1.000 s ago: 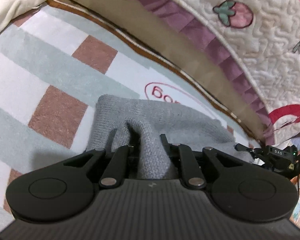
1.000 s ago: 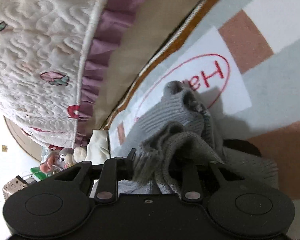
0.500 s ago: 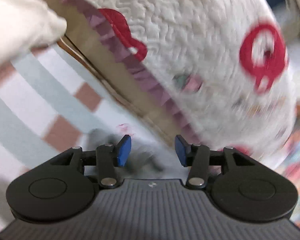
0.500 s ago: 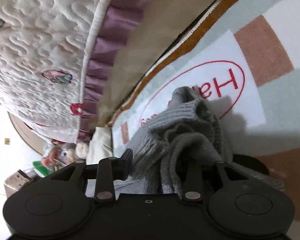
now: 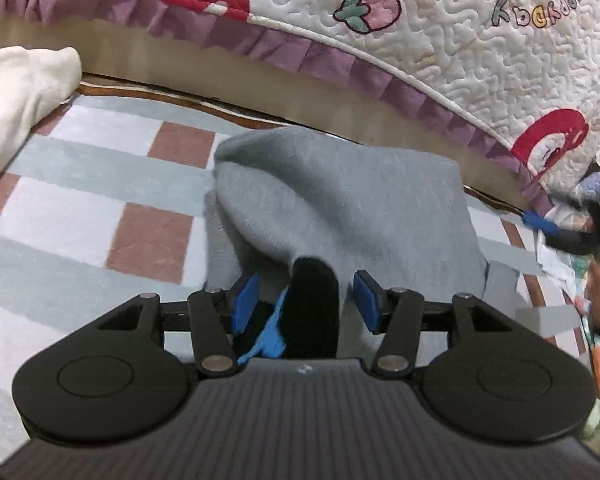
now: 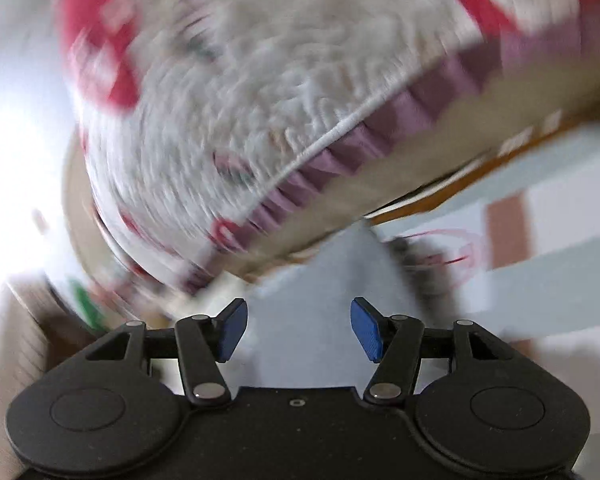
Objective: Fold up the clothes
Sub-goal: 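Release the sweater and press the folded bundle flat with both grippers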
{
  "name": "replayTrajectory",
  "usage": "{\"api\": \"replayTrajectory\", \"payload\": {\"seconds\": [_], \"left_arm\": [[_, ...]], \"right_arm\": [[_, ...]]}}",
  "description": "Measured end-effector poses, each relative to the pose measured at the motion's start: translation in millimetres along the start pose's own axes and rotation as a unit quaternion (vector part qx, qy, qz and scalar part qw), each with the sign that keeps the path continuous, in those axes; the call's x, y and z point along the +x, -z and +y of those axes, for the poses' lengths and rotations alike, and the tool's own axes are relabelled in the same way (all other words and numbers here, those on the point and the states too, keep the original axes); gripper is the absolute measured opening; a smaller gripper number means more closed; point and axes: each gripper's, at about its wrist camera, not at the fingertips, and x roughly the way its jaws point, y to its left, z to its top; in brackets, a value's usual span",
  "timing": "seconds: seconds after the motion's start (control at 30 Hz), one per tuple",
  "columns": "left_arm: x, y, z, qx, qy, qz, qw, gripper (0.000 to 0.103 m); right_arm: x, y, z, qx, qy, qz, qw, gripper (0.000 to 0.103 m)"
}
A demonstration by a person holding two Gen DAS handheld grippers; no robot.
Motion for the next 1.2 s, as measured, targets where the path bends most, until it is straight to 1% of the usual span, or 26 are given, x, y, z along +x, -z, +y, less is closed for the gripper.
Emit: {"api": "replayTrajectory", "payload": {"seconds": [0.07, 0.1, 0.17, 0.2, 0.27, 0.3, 0.37, 0.4, 0.43, 0.47, 0.5, 0.53, 0.57, 0.6, 0.7, 0.77, 0.83, 0.87, 0.9, 0.97, 1.0, 1.03, 1.07, 1.17, 1.2], "left_arm": [[6.9, 0.6, -3.5, 0.0, 0.0, 0.001, 1.0, 0.053], [9.3, 1.8, -4.8, 0.0, -0.004, 0.0, 1.0, 0.054], [9.7, 5.5, -4.4, -0.009, -0.009, -0.009, 0.9999, 0.057], [10.9, 6.9, -1.5, -0.02, 0.007, -0.009, 0.9997, 0.057], [13.7, 9.4, 3.8, -0.04, 0.037, -0.01, 0.9984, 0.058], [18.3, 9.1, 4.2, -0.04, 0.047, -0.007, 0.9981, 0.059], [30.9, 7.2, 2.4, -0.042, 0.036, 0.004, 0.9985, 0.06], [41.4, 7.4, 3.3, -0.058, 0.029, 0.021, 0.9977, 0.062], [52.2, 9.2, 5.7, -0.081, 0.016, 0.046, 0.9955, 0.067], [58.6, 12.7, 8.6, -0.104, 0.011, 0.061, 0.9927, 0.067], [54.1, 16.1, 9.1, -0.108, 0.013, 0.053, 0.9926, 0.066], [49.7, 19.5, 9.6, -0.113, 0.015, 0.044, 0.9925, 0.057], [45.3, 22.9, 10.2, -0.118, 0.017, 0.036, 0.9922, 0.028], [39.5, 26.3, 10.3, -0.122, 0.019, 0.028, 0.992, 0.021], [-2.7, 36.2, 2.2, -0.131, 0.023, -0.005, 0.9911, 0.019], [-19.2, 49.3, 0.4, -0.147, 0.029, -0.014, 0.9886, 0.02], [-9.4, 66.1, 1.4, -0.129, -0.009, 0.001, 0.9916, 0.022], [1.6, 72.8, 7.7, -0.136, -0.022, 0.016, 0.9904, 0.022], [11.8, 79.7, 15.8, -0.153, -0.027, 0.025, 0.9875, 0.023], [11.2, 84.0, 24.2, -0.191, -0.013, 0.004, 0.9814, 0.024], [8.0, 84.4, 25.9, -0.204, -0.009, -0.005, 0.9789, 0.025], [4.0, 85.2, 24.8, -0.203, -0.009, -0.011, 0.9792, 0.025], [-0.1, 86.0, 23.4, -0.199, -0.009, -0.017, 0.9797, 0.025], [-12.3, 88.9, 16.9, -0.153, -0.015, -0.049, 0.987, 0.025], [-15.6, 89.4, 14.3, -0.139, -0.019, -0.06, 0.9882, 0.026]], "right_arm": [[-12.6, 31.0, 13.1, -0.071, 0.036, -0.005, 0.997, 0.064], [-19.7, 48.4, 15.1, -0.09, 0.049, -0.012, 0.995, 0.064], [-33.5, 77.1, 3.3, -0.085, 0.043, -0.02, 0.995, 0.064], [-39.3, 90.6, -2.6, -0.081, 0.039, -0.023, 0.996, 0.064], [-26.2, 102.6, -15.6, -0.041, 0.018, 0.003, 0.999, 0.064], [-17.2, 106.0, -17.3, -0.036, 0.019, 0.016, 0.999, 0.064], [-7.9, 112.1, -9.5, -0.065, 0.036, 0.021, 0.997, 0.064], [-5.1, 114.7, -5.0, -0.082, 0.042, 0.024, 0.995, 0.064], [-5.2, 115.3, -4.6, -0.085, 0.044, 0.021, 0.995, 0.064], [-5.2, 115.9, -4.2, -0.089, 0.046, 0.018, 0.995, 0.064], [-5.3, 116.5, -3.8, -0.093, 0.047, 0.015, 0.994, 0.064], [-5.3, 117.1, -3.4, -0.096, 0.049, 0.011, 0.994, 0.064], [-5.3, 117.8, -3.0, -0.1, 0.05, 0.008, 0.994, 0.064], [-5.4, 118.4, -2.6, -0.103, 0.052, 0.005, 0.993, 0.064], [-5.5, 120.2, -1.4, -0.114, 0.057, -0.004, 0.992, 0.064], [-5.6, 121.4, -0.6, -0.121, 0.06, -0.01, 0.991, 0.064], [-5.3, 122.7, 0.3, -0.128, 0.064, -0.016, 0.99, 0.064], [-1.2, 124.7, 1.1, -0.141, 0.081, -0.015, 0.987, 0.064], [4.7, 128.5, 1.4, -0.155, 0.105, -0.01, 0.982, 0.063], [13.7, 135.1, 0.4, -0.168, 0.146, -0.003, 0.975, 0.063], [14.2, 136.8, 0.0, -0.165, 0.154, -0.005, 0.974, 0.063], [14.5, 138.3, 0.2, -0.164, 0.163, -0.007, 0.973, 0.062], [13.0, 138.6, 5.4, -0.178, 0.173, -0.011, 0.969, 0.062], [8.4, 139.5, 20.8, -0.219, 0.203, -0.023, 0.954, 0.062], [7.3, 140.1, 23.9, -0.228, 0.202, -0.029, 0.952, 0.062]]}}
